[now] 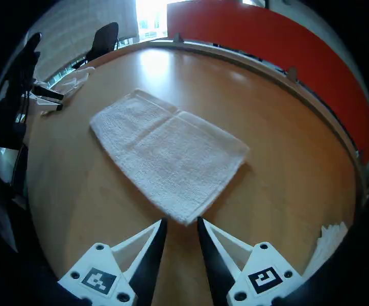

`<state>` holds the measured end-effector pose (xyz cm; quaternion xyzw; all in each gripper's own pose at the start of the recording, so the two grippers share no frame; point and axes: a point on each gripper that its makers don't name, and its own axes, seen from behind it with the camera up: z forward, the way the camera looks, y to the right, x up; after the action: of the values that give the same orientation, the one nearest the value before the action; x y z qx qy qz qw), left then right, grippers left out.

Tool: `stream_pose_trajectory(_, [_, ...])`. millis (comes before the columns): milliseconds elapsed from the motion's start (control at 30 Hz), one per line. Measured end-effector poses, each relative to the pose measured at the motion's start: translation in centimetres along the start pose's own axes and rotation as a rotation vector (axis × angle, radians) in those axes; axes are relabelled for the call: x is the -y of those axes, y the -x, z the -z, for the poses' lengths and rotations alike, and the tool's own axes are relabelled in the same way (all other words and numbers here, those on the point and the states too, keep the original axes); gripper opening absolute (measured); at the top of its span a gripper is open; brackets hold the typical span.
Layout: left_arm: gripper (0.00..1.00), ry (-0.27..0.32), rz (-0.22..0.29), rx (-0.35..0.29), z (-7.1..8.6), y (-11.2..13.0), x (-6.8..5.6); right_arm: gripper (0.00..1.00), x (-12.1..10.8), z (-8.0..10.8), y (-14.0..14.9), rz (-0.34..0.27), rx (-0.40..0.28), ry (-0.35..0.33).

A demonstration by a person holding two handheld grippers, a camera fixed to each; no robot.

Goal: Fold towel

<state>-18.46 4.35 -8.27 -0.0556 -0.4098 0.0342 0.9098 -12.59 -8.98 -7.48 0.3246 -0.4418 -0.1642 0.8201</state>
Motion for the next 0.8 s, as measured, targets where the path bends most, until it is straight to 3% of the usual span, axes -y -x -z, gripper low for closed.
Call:
stream_pose_trajectory(133, [0.93,-0.001,0.001,0.003,0.0,0.2,0.1,0.32,0.0,0.0,-0.1,0.006,0.001,-0.005])
stream_pose_trajectory(333, [0.93,-0.001,0.002,0.006,0.0,0.2,0.2,0.06,0.2,0.0,-0.1,0.001,0.008,-0.019])
stream_pose_trajectory(800, [0.93,-0.008,0.007,0.0,0.0,-0.1,0.6,0.04,0.0,1.4,-1.8,0.008,-0.036,0.016])
